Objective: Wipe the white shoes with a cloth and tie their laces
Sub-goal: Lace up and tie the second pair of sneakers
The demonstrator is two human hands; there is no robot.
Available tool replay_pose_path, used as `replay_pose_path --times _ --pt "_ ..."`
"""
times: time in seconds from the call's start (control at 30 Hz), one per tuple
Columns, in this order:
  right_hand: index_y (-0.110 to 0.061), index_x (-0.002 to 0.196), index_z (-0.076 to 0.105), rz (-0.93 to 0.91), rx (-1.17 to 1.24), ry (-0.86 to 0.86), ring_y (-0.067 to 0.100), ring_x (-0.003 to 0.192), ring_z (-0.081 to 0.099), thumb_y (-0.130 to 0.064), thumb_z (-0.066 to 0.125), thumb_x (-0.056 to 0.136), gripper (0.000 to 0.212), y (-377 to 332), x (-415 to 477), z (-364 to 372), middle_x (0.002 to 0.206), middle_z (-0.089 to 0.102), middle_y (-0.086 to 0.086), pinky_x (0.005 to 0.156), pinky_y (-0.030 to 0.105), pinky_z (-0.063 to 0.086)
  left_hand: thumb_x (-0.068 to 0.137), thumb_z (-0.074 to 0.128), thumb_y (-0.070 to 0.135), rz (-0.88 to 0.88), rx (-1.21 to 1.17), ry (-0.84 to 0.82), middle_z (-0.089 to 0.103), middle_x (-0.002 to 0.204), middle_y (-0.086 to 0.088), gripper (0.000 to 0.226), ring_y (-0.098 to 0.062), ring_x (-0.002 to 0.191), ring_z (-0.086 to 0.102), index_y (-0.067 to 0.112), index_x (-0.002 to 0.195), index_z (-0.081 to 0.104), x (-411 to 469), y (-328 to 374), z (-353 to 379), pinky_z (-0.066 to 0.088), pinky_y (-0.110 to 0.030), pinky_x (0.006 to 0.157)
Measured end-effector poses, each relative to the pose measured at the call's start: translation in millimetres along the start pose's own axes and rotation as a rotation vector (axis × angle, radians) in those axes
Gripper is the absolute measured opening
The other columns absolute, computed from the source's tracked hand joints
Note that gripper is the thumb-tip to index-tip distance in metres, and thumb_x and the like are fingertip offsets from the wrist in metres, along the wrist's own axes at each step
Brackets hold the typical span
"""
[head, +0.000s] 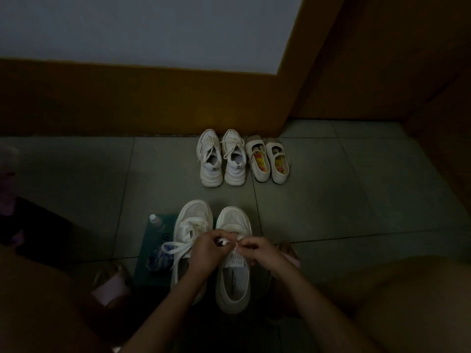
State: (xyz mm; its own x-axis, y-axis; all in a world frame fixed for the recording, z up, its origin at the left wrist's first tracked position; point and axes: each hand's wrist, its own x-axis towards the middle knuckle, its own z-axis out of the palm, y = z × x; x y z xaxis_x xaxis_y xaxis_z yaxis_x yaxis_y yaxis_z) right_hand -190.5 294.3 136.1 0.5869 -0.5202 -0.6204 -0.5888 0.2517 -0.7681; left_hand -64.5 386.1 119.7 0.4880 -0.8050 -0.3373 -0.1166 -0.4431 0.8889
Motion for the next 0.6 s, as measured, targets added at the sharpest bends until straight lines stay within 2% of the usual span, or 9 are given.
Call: replay_pose_path --times 0.07,0.13,0.2,0.27,0.33,0.43,0.53,0.6 --pt "0.011 0.107 0.062 -0.026 -0.002 0.017 -0.015 0.051 0.054 -0.001 0.059 0.088 0.023 -0.6 -1.4 1.1 0.072 0.057 -0.005 0.051 0.002 0.038 0.075 0.071 0.006 0.022 0.061 0.034 0.069 0.074 0.015 0.025 0.007 0.071 0.063 0.030 0.071 0.068 0.1 0.6 0.0 0.050 -0.012 0.069" --pt "0.013 0.107 0.061 -0.048 -0.017 0.035 -0.016 0.049 0.052 0.002 0.059 0.087 0.023 0.2 -0.3 2.0 0.071 0.056 -0.004 0.050 0.002 0.037 0.074 0.070 0.005 0.048 0.120 0.065 0.068 0.072 0.012 0.027 0.002 0.069 0.063 0.032 0.071 0.064 -1.0 2.0 2.8 0.051 -0.019 0.067" --pt "0.014 0.106 0.061 -0.042 -0.020 0.052 -0.013 0.047 0.052 0.002 0.059 0.087 0.023 1.8 1.4 1.8 0.069 0.056 -0.002 0.048 0.004 0.037 0.074 0.068 0.006 0.093 0.179 0.085 0.069 0.076 0.008 0.022 -0.004 0.071 0.063 0.027 0.080 0.065 -2.9 4.3 8.0 0.050 -0.023 0.064" --pt "0.014 0.106 0.061 -0.022 -0.016 0.063 -0.012 0.046 0.052 0.002 0.059 0.087 0.023 2.6 1.7 1.5 0.068 0.057 -0.002 0.048 0.005 0.037 0.075 0.066 0.007 0.161 0.260 0.107 0.069 0.084 0.007 0.021 -0.005 0.075 0.061 0.021 0.090 0.067 -3.8 5.5 12.6 0.044 -0.015 0.063" --pt "0.014 0.106 0.061 -0.010 -0.011 0.075 -0.012 0.048 0.053 0.002 0.060 0.086 0.023 3.4 2.2 0.4 0.066 0.059 -0.006 0.049 0.004 0.038 0.077 0.065 0.007 0.243 0.333 0.102 0.068 0.092 0.002 0.021 -0.010 0.081 0.061 0.016 0.095 0.070 -2.3 5.5 15.3 0.043 -0.017 0.066" --pt "0.013 0.105 0.062 -0.008 -0.008 0.077 -0.013 0.049 0.054 0.003 0.060 0.086 0.022 4.4 2.5 1.1 0.068 0.058 -0.004 0.050 0.004 0.038 0.079 0.065 0.011 0.314 0.411 0.068 0.067 0.097 -0.002 0.021 -0.016 0.087 0.062 0.014 0.099 0.069 -1.6 4.5 15.6 0.046 -0.027 0.072" --pt "0.002 0.098 0.064 -0.022 0.016 0.075 -0.014 0.050 0.054 0.003 0.061 0.085 0.013 4.5 2.9 2.7 0.070 0.058 -0.003 0.051 0.003 0.038 0.079 0.066 0.013 0.337 0.439 0.086 0.066 0.098 -0.003 0.022 -0.017 0.088 0.062 0.015 0.100 0.068 -4.1 2.1 15.8 0.042 -0.023 0.070" --pt "0.002 0.099 0.064 -0.025 0.016 0.072 -0.014 0.051 0.055 0.002 0.061 0.086 0.014 5.2 3.4 3.3 0.072 0.058 -0.002 0.052 0.003 0.039 0.078 0.066 0.011 0.324 0.438 0.094 0.066 0.097 -0.005 0.021 -0.019 0.086 0.062 0.013 0.099 0.069 -4.5 3.9 16.9 0.038 -0.021 0.068"
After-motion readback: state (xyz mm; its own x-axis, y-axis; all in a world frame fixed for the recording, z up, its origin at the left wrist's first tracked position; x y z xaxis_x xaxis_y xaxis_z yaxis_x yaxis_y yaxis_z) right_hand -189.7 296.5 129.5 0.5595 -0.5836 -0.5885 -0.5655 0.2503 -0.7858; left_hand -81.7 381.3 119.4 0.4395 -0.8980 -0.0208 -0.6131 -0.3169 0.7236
